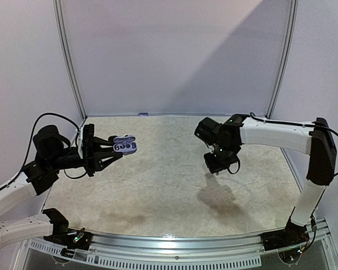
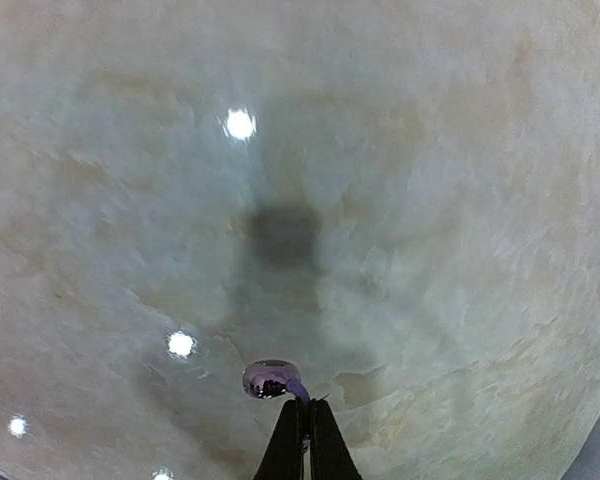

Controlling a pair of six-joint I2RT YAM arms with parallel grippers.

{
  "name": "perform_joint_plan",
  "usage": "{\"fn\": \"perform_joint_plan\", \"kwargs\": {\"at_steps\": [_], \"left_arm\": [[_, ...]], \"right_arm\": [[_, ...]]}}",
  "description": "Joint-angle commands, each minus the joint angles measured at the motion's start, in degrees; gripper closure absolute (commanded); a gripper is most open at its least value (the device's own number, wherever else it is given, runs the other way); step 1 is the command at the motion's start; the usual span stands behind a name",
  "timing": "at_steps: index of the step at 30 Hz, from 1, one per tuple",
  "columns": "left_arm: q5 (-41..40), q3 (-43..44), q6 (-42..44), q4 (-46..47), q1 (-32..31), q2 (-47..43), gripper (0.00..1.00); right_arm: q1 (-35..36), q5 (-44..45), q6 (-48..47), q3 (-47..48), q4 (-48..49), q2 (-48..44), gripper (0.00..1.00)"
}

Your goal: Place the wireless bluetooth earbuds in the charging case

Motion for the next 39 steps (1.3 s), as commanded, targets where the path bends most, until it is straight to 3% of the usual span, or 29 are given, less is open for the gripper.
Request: {"fn": "perform_joint_plan", "kwargs": {"at_steps": [1,10,21,31,39], "left_arm": [[-1.1,-0.3,-0.1,0.5,-0.7,-0.9,1.00],[-2.4,-0.5,1.1,-0.7,-0.7,-2.1,1.00],[-2.3,-0.6,2.2,-0.9,-0.7,-2.1,1.00],[-2.0,-0.5,3.1,-1.7,-0.7,-2.2,1.00],[-2.2,-0.7,4.2,-2.3,-0.7,-2.7,1.00]], "right_arm": [[-0.3,-5.8,4.0,-2.0,-3.8,4.8,1.00],[-1.4,-9.9,2.8,-0.6,-1.1,12.1,1.00],[-3.7,-18.1,6.2,-7.0,7.3,10.3,1.00],[-5.7,-21.0,5.5,-6.7,6.7,5.4,0.82],[-8.6,-21.2,2.7,-5.9,2.7,1.8,0.81]]}}
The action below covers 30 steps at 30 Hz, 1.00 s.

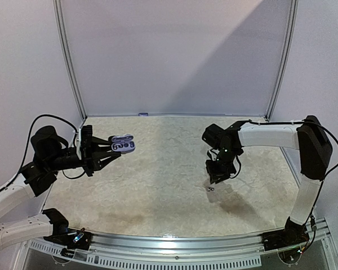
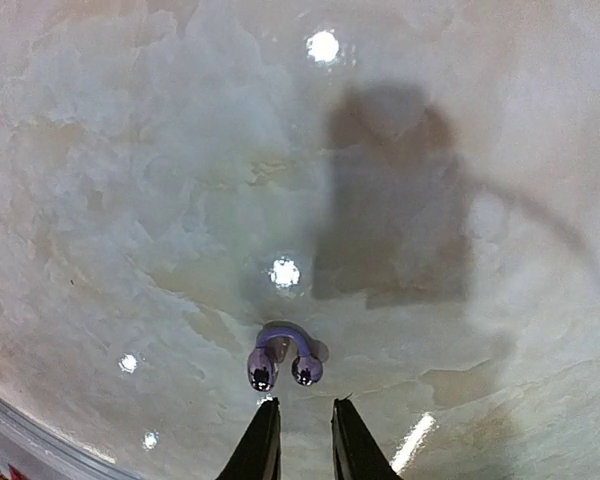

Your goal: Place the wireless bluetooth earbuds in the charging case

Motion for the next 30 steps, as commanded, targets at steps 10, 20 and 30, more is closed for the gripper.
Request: {"fn": "perform_joint_plan", "kwargs": {"at_steps": [10,20,30], "left_arm": [[-0.7,-1.2,2.3,-1.1,-0.7,-1.5,1.00],[-1.2,-1.3,3.2,-1.5,-0.7,-1.8,1.00],[-1.3,-1.3,3.6,-1.6,-0.7,-1.5,1.00]], "right_arm": [[-3.5,1.7,-6.1,1.1,-1.0,2.9,1.00],[-3.3,-2.3,-7.1,-1.6,3.3,5.5,1.00],[-0.9,-6.2,-5.8,-4.4,4.5,4.8,1.00]]}}
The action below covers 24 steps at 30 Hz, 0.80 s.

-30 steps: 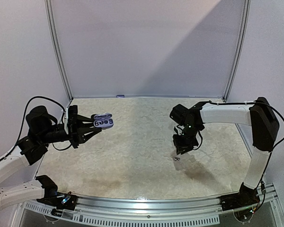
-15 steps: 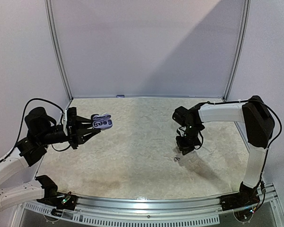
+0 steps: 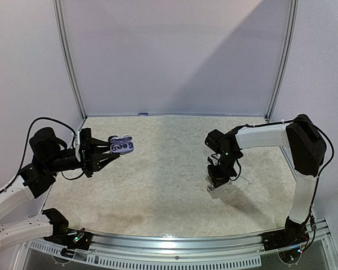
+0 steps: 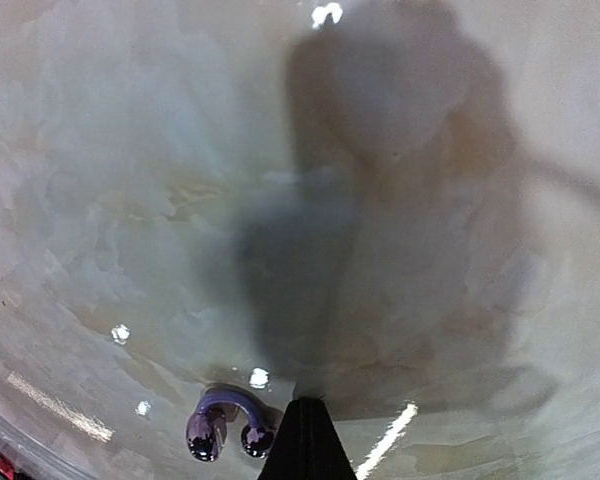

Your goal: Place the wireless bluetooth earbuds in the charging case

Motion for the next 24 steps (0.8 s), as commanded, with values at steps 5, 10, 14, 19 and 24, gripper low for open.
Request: {"fn": "perform_joint_plan", "kwargs": {"at_steps": [5,10,14,19,24], "left_arm": [[-0.4,-0.6,0.6,-0.8,-0.7,0.1,1.00],[-0.5,-0.5,0.7,-1.0,-0.7,0.2,1.00],[-0.5,-0.5,1.0,-0.9,-0.7,0.3,1.00],[-0.4,-0.3,1.3,-1.1,-0.7,0.5,1.00],[-0.3,-0.1,1.7,-1.0,-0.7,0.7,1.00]], "right_arm": [[3.5,-6.0,2.1,-1.9,1.2,0.0,1.00],[5.0,-7.0,3.0,-1.9,0.0,-0.7,1.00],[6.2,-9.0,3.8,-1.6,0.3,-0.9,1.00],[7.4,-11.1,4.7,-1.7,1.3,-0.7,1.00],[9.1,-14.3,5.9,-0.9,4.6,-0.2,1.00]]}}
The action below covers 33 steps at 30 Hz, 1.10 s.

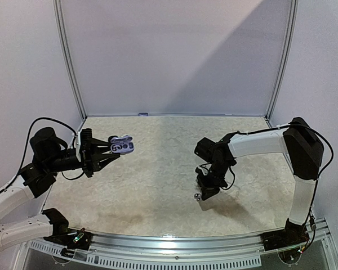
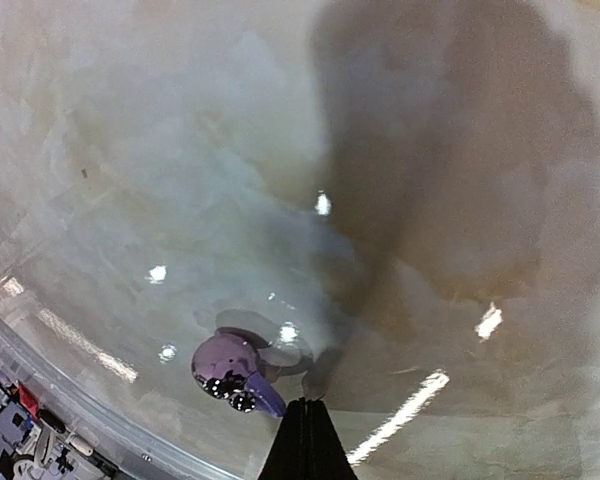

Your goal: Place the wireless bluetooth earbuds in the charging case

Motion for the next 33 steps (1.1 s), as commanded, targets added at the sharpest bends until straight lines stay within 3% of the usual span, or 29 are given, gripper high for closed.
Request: {"fn": "perform_joint_plan", "kwargs": {"at_steps": [1,14,20,24,29,33], "left_arm": [[-0.2,-0.1,1.1,-0.8,-0.7,0.4,1.00],[-0.1,0.1,2.1,-2.0,-0.7,0.2,1.00],[-0.1,0.4,2.5,-2.8,-0.7,0.0,1.00],[-0.8,1.1,1.9,-3.1,-0.7,0.0,1.00],[-2.3,1.8,0.0,-2.8,-0.6,-0.2,1.00],[-3.4,1.9,-2.0,-3.7,-0.4,-1.3,1.00]], "right_arm": [[1.9,-4.1,1.8,0.5,3.9,0.3,1.00],[5.2,-4.4,1.4,3.9,4.2,3.9,1.00],[5.3,-2.8,-4.6,8.1,-0.9,3.6,1.00],[5.3,1.0,-17.8,15.0,-8.2,1.9,1.00],[5.3,6.9,-43.4,20.3,-11.8,1.6,0.76],[5.3,8.6,-56.9,24.1,-13.1,5.5,0.66]]}}
